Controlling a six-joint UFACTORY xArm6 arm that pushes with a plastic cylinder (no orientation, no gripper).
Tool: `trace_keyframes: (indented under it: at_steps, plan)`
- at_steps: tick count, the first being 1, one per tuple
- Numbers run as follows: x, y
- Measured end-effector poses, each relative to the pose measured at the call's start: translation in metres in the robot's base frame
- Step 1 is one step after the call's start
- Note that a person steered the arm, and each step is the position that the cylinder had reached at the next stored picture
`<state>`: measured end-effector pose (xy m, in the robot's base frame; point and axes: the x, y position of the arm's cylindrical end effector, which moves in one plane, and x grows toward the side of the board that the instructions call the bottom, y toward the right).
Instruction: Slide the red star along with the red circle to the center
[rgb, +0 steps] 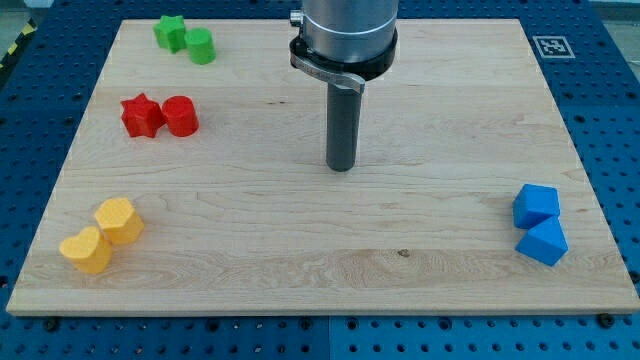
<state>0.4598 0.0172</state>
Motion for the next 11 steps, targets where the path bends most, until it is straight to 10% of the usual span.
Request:
trace_keyframes:
  at_steps: [2,6,11]
  plan:
    - [0.000,-0.003]
    - [-0.058,-0.274]
    - [-0.077,-0.150]
